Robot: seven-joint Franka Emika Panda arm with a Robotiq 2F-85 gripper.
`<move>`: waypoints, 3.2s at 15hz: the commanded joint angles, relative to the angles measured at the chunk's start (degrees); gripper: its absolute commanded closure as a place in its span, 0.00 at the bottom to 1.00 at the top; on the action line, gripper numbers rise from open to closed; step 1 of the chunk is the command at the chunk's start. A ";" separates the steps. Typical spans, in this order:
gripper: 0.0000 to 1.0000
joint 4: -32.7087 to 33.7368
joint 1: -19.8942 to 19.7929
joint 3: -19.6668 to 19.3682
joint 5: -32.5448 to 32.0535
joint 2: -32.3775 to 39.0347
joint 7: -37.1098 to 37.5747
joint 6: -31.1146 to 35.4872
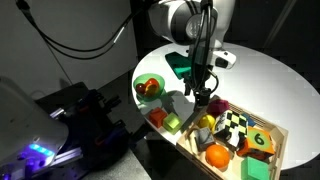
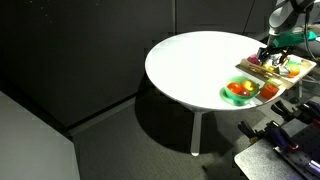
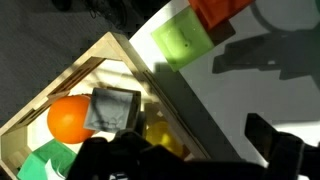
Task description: Put the light green block inside the bowl
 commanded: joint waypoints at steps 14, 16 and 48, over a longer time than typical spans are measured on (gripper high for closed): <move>0.00 -5.52 0.12 -1.22 12.17 0.51 6.59 6.90; 0.00 -5.80 0.31 -1.39 12.66 -0.16 6.75 6.81; 0.00 -12.16 -0.51 -1.81 23.78 -0.55 10.13 12.22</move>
